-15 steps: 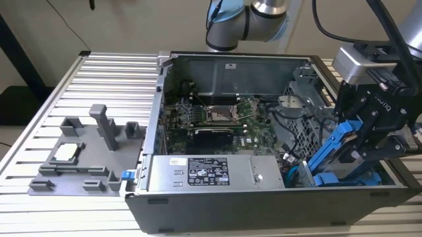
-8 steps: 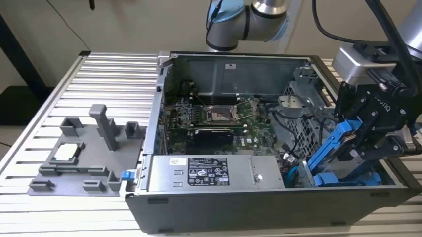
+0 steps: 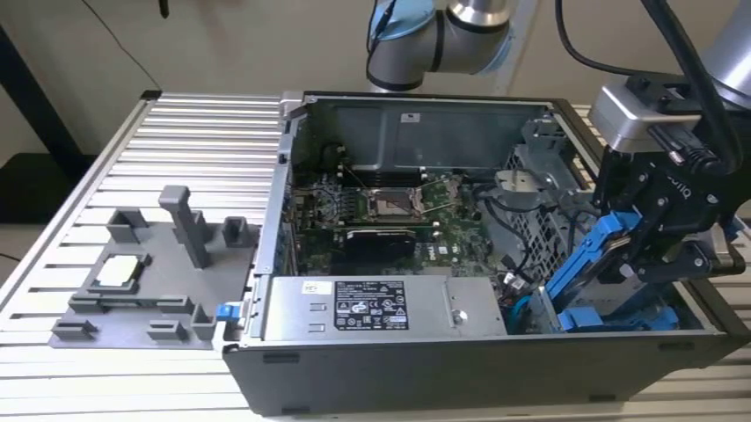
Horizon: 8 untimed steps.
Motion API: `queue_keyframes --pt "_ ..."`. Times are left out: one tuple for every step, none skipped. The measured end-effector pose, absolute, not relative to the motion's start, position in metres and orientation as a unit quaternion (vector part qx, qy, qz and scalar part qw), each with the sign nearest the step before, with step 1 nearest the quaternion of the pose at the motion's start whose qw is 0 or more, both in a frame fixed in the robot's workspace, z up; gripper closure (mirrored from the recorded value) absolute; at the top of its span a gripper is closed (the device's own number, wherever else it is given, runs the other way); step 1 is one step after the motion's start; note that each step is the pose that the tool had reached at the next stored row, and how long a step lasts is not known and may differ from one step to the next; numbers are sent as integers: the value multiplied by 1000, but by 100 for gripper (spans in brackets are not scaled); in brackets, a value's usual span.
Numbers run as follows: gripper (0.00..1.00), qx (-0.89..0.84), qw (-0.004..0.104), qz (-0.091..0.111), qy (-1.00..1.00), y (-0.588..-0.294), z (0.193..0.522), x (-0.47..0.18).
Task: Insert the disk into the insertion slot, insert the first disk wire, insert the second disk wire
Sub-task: 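Insert the disk into the insertion slot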
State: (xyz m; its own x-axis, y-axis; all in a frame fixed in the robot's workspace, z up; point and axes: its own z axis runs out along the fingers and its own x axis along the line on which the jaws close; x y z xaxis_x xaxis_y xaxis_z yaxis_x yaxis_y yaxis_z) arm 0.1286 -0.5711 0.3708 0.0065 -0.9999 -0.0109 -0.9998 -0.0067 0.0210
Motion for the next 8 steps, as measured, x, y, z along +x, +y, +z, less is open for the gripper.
queue_keyframes --pt "68 709 4 -11 -705 -571 371 129" --pt "68 709 3 -11 -705 -571 371 129" --pt "66 709 3 -11 -705 -571 371 129" --pt "66 709 3 -11 -705 -571 371 129" --pt "66 709 4 -11 -705 -571 371 129" --pt "60 709 4 -11 -705 -571 371 129" --pt "60 709 4 -11 -705 -571 372 129" --pt "60 709 3 -11 -705 -571 376 129"
